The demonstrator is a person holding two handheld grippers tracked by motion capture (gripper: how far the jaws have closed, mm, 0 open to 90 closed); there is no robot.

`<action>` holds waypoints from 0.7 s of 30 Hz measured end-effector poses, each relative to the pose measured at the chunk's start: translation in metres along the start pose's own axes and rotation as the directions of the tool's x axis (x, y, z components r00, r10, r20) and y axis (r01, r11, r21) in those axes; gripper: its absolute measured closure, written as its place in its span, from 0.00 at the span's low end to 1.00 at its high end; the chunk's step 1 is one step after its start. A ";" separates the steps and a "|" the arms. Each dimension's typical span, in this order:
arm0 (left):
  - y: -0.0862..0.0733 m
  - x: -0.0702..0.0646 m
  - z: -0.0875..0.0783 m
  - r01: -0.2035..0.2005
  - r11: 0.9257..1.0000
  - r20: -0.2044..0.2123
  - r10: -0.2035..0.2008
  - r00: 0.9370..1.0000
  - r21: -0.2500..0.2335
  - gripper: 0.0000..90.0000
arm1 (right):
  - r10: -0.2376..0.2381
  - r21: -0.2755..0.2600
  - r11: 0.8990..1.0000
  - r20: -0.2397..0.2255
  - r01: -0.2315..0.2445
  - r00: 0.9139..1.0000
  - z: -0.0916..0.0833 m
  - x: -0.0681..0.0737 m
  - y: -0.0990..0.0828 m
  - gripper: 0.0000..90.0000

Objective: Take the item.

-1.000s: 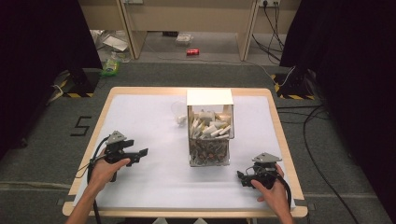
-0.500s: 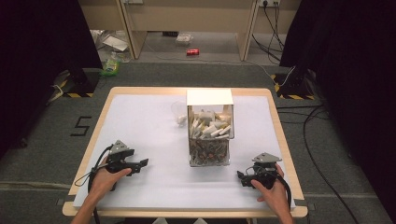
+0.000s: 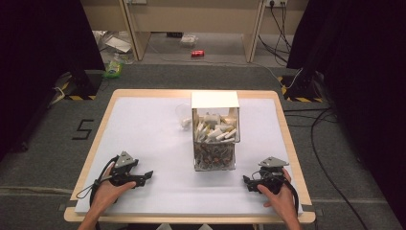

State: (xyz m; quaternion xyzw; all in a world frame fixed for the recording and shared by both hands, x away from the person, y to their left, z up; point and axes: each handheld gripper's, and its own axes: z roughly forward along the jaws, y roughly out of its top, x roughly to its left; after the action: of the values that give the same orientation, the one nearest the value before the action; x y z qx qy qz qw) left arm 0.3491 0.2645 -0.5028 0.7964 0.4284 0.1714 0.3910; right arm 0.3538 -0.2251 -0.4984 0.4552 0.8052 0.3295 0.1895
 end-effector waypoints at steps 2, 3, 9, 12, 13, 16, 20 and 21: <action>-0.001 -0.003 -0.002 -0.014 1.000 -0.012 0.014 1.000 0.015 0.22 | 0.000 0.000 1.000 0.000 0.000 1.000 0.000 0.000 0.000 0.03; -0.002 -0.003 -0.002 -0.022 1.000 -0.008 0.023 1.000 0.015 0.22 | 0.000 0.000 1.000 0.000 0.000 1.000 0.000 0.000 0.000 0.03; -0.005 -0.007 -0.005 -0.031 0.999 -0.014 0.031 0.999 0.022 0.21 | 0.000 0.000 1.000 0.000 0.000 1.000 0.000 0.000 0.000 0.03; -0.007 -0.008 -0.006 -0.033 0.999 -0.016 0.034 0.999 0.023 0.19 | 0.000 0.001 1.000 0.000 0.000 1.000 0.000 0.000 0.000 0.03; -0.007 -0.009 -0.006 -0.039 0.999 -0.018 0.040 0.999 0.024 0.19 | 0.000 0.001 1.000 0.000 0.000 1.000 0.000 0.000 0.000 0.03; -0.007 -0.008 -0.006 -0.038 0.999 -0.016 0.038 0.999 0.024 0.18 | 0.000 0.001 1.000 0.000 0.000 1.000 0.000 0.000 0.000 0.03; -0.007 -0.009 -0.005 -0.040 0.999 -0.017 0.041 0.999 0.023 0.18 | -0.001 0.000 1.000 0.001 0.001 1.000 0.000 0.000 0.000 0.03; -0.007 -0.009 -0.005 -0.038 0.999 -0.015 0.039 0.999 0.023 0.18 | -0.002 0.001 1.000 0.002 0.002 1.000 0.000 0.000 0.000 0.03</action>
State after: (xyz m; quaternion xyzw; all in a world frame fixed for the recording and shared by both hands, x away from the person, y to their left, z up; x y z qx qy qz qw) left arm 0.3369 0.2622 -0.5045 0.8075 0.4179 0.1804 0.3752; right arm 0.3536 -0.2251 -0.4984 0.4550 0.8055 0.3285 0.1904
